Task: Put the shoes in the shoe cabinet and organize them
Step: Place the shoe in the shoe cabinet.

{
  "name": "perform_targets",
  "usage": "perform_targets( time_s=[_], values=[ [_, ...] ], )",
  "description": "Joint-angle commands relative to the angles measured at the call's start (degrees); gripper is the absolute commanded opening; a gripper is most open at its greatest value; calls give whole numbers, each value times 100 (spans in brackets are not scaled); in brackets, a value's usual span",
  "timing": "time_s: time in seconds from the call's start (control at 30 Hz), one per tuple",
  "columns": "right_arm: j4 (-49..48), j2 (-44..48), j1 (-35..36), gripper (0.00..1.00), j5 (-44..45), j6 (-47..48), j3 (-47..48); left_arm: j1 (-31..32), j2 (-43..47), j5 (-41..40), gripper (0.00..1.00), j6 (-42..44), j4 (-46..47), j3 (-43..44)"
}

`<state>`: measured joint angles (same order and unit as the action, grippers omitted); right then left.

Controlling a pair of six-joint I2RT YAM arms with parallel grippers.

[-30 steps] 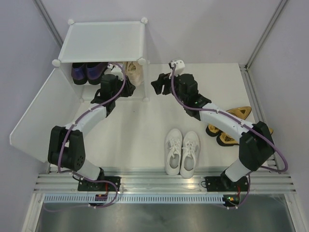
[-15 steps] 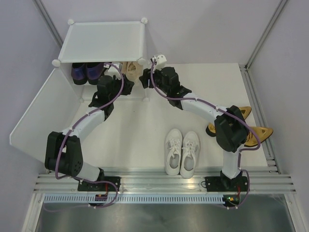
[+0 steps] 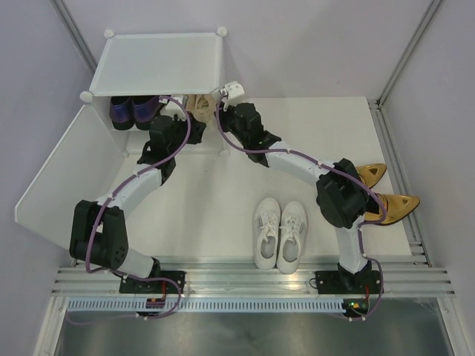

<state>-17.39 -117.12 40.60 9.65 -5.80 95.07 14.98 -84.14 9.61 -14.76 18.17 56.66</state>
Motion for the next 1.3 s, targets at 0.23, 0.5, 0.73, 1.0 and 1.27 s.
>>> perform_targets(
  time_s=[0.23, 0.5, 0.73, 1.0, 1.27],
  values=[
    [-256, 40, 273, 1, 617, 510, 47, 14, -480, 76, 12, -18, 591, 195],
    [-63, 163, 264, 1, 450, 649, 30, 14, -841, 147, 9, 105, 714, 494],
    [-46, 233, 273, 1, 450, 739, -58, 5, -1069, 103, 8, 176, 731, 626],
    [-63, 260, 273, 1, 336, 730, -155, 5, -1245, -64, 7, 272, 740, 811],
    [-37, 260, 264, 1, 371, 739, -173, -31, -1438, -213, 5, 272, 714, 837]
  ],
)
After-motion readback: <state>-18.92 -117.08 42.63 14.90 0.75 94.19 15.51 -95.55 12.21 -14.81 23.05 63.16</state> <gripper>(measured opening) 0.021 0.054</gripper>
